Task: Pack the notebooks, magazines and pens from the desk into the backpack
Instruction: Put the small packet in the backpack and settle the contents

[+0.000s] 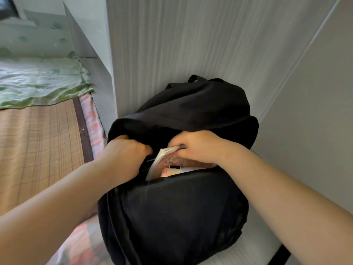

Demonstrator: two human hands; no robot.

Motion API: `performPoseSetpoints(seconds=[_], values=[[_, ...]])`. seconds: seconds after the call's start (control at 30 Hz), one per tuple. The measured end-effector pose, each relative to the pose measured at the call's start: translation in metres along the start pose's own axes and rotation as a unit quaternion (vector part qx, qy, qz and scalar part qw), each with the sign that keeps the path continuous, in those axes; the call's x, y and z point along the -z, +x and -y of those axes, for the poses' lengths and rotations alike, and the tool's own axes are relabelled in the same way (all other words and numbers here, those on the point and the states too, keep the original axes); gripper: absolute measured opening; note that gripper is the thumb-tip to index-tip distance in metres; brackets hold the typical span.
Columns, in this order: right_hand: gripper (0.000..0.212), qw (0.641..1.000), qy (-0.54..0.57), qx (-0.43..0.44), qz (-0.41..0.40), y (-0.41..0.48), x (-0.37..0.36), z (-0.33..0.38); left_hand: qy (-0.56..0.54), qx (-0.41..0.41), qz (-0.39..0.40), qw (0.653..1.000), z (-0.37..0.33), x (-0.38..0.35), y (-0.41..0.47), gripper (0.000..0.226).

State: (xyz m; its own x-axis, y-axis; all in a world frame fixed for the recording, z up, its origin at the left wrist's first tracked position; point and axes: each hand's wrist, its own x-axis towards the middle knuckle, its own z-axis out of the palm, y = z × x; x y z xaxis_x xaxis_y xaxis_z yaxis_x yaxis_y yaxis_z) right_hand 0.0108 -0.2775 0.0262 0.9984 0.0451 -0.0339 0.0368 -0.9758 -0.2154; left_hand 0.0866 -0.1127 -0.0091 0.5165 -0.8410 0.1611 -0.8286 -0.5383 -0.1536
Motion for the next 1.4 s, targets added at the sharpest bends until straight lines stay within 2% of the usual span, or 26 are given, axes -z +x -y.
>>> performPoseSetpoints(seconds=[0.1,0.17,0.3,0.37,0.47,0.57,0.67,0.73,0.8,0.87,0.9,0.93,0.97,1.0,1.03,1.07,1.1,1.17,1.2,1.27,1.33,1.37,1.4], values=[[0.02,0.999,-0.03,0.011,-0.001,0.006,-0.008,0.011,-0.006,-0.002,0.002,1.0,0.0,0.001,-0.003,0.028],[0.023,1.0,-0.022,-0.001,-0.013,0.004,-0.015,0.01,-0.048,-0.008,0.005,0.999,0.003,0.002,-0.006,0.028],[0.039,0.99,0.119,-0.037,-0.066,-0.004,-0.022,0.008,-0.191,-0.009,0.021,0.981,0.005,0.007,-0.009,0.034],[0.043,0.986,0.12,-0.068,-0.096,-0.011,-0.019,0.002,-0.222,0.014,0.009,0.975,-0.002,0.009,-0.008,0.039],[0.049,0.99,0.009,-0.104,-0.091,-0.023,-0.016,-0.014,-0.193,0.079,-0.036,0.977,-0.011,0.009,-0.001,0.033],[0.056,0.985,0.014,-0.157,-0.065,-0.037,-0.017,-0.028,-0.116,0.118,-0.034,0.986,-0.013,0.006,0.004,0.027],[0.04,0.983,0.032,-0.162,-0.077,-0.052,-0.02,-0.04,-0.066,0.167,0.024,0.983,-0.008,0.003,-0.003,0.028],[0.026,0.987,0.026,-0.153,-0.047,-0.063,-0.024,-0.043,-0.038,0.165,0.012,0.986,-0.003,0.003,-0.009,0.025],[0.023,0.986,0.049,-0.159,-0.028,-0.071,-0.029,-0.044,-0.049,0.146,-0.001,0.988,-0.004,0.009,-0.014,0.028],[0.02,0.981,0.089,-0.158,-0.071,-0.078,-0.029,-0.045,-0.102,0.146,-0.005,0.984,-0.006,0.016,-0.022,0.038],[0.016,0.976,0.083,-0.148,-0.134,-0.081,-0.028,-0.046,-0.133,0.145,-0.043,0.98,-0.007,0.017,-0.03,0.039],[0.013,0.961,0.064,-0.15,-0.222,-0.085,-0.027,-0.049,-0.163,0.144,-0.129,0.968,-0.007,0.018,-0.041,0.033],[0.01,0.932,0.052,-0.168,-0.317,-0.088,-0.024,-0.053,-0.195,0.151,-0.227,0.942,-0.007,0.02,-0.054,0.023],[0.01,0.892,0.063,-0.201,-0.399,-0.092,-0.022,-0.058,-0.216,0.175,-0.315,0.907,-0.006,0.02,-0.067,0.012],[0.015,0.851,0.107,-0.248,-0.451,-0.093,-0.019,-0.064,-0.233,0.221,-0.363,0.875,-0.003,0.02,-0.078,0.013],[0.03,0.813,0.17,-0.302,-0.467,-0.093,-0.016,-0.07,-0.255,0.275,-0.361,0.854,0.0,0.016,-0.084,0.021],[0.046,0.781,0.247,-0.354,-0.451,-0.092,-0.014,-0.076,-0.285,0.327,-0.319,0.843,0.003,0.011,-0.087,0.032],[0.064,0.739,0.371,-0.425,-0.369,-0.086,-0.01,-0.086,-0.339,0.374,-0.192,0.841,0.005,0.001,-0.084,0.041],[0.062,0.733,0.412,-0.433,-0.323,-0.083,-0.01,-0.09,-0.359,0.368,-0.141,0.846,0.005,-0.001,-0.081,0.036],[0.044,0.743,0.458,-0.415,-0.256,-0.075,-0.012,-0.091,-0.354,0.348,-0.084,0.864,0.003,0.0,-0.075,0.036],[0.015,0.736,0.477,-0.393,-0.277,-0.067,-0.016,-0.09,-0.318,0.34,-0.069,0.882,0.004,0.003,-0.069,0.043],[0.011,0.724,0.484,-0.389,-0.301,-0.062,-0.017,-0.09,-0.301,0.335,-0.07,0.89,0.003,0.004,-0.067,0.045],[0.015,0.713,0.491,-0.384,-0.322,-0.058,-0.017,-0.091,-0.291,0.329,-0.076,0.895,0.003,0.004,-0.065,0.046]])
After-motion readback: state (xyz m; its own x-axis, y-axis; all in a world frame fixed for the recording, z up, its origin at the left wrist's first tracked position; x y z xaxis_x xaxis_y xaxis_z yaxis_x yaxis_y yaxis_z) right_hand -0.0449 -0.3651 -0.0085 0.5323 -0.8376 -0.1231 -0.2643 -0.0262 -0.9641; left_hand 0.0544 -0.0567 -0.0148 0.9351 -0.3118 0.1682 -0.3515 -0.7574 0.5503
